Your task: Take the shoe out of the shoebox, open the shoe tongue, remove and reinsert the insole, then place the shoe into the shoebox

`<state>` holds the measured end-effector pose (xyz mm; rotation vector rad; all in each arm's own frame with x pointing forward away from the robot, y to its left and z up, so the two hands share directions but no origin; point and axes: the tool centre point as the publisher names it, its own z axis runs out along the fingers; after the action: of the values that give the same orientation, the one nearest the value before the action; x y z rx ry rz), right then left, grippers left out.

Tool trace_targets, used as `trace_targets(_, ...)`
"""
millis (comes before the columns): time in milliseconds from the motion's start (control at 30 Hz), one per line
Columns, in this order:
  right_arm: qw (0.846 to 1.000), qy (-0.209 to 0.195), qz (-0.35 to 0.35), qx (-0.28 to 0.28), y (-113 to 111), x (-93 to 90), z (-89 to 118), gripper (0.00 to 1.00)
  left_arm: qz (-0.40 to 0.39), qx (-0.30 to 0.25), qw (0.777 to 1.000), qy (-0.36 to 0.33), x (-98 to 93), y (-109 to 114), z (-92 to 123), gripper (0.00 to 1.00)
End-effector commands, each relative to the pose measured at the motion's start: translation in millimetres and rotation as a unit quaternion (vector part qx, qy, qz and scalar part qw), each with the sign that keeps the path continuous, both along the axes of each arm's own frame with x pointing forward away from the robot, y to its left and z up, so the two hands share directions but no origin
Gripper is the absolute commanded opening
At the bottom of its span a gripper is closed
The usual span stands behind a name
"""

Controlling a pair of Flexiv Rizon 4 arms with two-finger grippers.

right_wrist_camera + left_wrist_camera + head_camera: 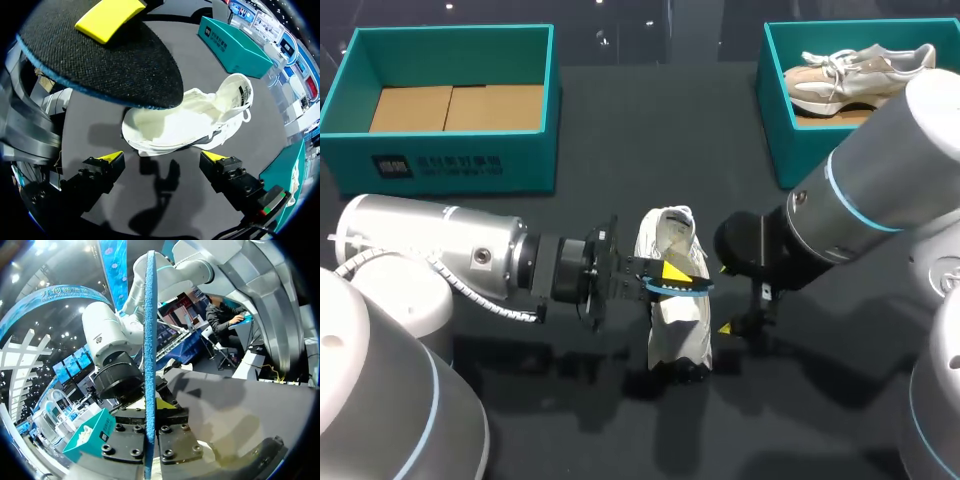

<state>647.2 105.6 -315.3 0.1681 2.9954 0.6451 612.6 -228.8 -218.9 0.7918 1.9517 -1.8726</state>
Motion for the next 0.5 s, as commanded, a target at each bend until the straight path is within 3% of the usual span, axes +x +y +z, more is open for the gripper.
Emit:
trace_targets(33, 1.0, 0.005, 0.005, 0.006, 11.8, 5.7, -20.3, 1.0, -0.005, -0.006, 1.0, -0.002, -0.1, -0.4, -4.8, 0.0)
trace_targets(500, 1.0, 0.022, 0.001, 0.01, 5.5, 16.0, -39.1, 1.0, -0.015, -0.015, 1.0, 0.001, -1.4, -1.0, -14.9, 0.0)
